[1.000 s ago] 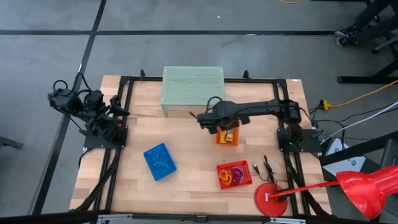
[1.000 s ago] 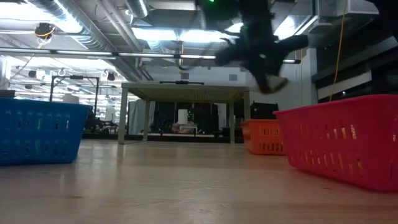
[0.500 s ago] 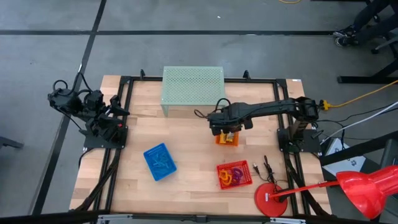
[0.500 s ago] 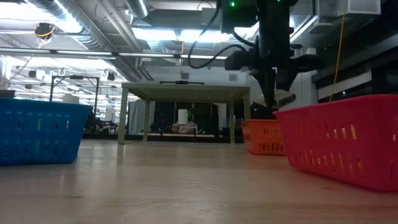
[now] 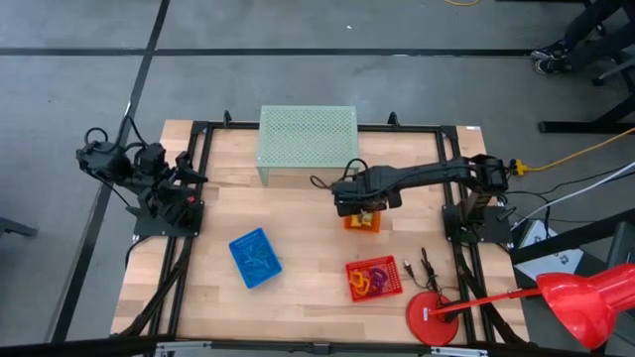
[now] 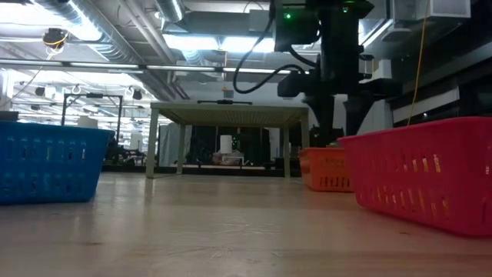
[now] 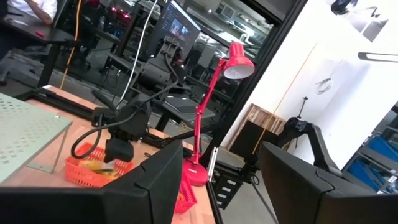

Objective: Pick & Place Office Desk Supplies
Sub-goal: Put the blue bin with rubberbands on the shelf

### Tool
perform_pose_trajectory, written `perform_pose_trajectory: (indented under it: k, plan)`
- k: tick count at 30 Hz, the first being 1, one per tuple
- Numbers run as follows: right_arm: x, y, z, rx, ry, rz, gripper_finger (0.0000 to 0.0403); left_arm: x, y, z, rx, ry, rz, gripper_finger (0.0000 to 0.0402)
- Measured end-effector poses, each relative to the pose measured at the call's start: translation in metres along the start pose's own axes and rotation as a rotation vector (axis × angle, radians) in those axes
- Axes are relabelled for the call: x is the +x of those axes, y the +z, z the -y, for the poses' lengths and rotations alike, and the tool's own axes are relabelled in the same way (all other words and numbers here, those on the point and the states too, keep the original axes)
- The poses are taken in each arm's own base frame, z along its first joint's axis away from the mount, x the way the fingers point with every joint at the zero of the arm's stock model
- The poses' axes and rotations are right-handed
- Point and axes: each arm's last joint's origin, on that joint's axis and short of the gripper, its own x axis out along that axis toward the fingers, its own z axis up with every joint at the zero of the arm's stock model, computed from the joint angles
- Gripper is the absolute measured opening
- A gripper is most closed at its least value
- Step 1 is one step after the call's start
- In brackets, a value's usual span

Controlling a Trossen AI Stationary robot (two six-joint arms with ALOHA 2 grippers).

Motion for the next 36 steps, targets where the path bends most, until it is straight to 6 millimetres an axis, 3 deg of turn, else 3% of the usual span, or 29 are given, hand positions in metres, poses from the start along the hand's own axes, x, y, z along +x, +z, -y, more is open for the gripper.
perform_pose_trajectory:
  k: [8,13,17,21,28,32,36]
  plan:
    - [-0.002,-0.007,-0.002,0.016,0.007,0.003,0.0215,0.0,-0.001,-0.001,-0.006,0.026,-0.005,0.0207]
    - [-0.019,-0.014,-0.012,0.004,0.07,0.037,0.0216,0.0,-0.003,-0.003,-0.014,0.045,-0.019,0.0207]
    - [-0.048,-0.014,-0.021,0.007,0.165,0.123,0.0216,0.0,-0.003,-0.003,-0.018,0.051,-0.022,0.0207]
    - [-0.09,-0.019,-0.025,-0.001,0.3,0.213,0.0217,0.001,-0.006,-0.004,-0.056,0.071,-0.047,0.0207]
    - [-0.159,-0.033,-0.022,-0.056,0.48,0.376,0.0217,0.023,-0.035,-0.011,-0.098,0.309,-0.3,0.0207]
    - [-0.18,-0.035,-0.018,-0.082,0.507,0.421,0.0217,0.047,-0.052,-0.008,-0.129,0.368,-0.463,0.0207]
    - [-0.186,-0.033,-0.014,-0.132,0.484,0.449,0.0217,0.069,-0.07,-0.005,-0.176,0.416,-0.601,0.0207]
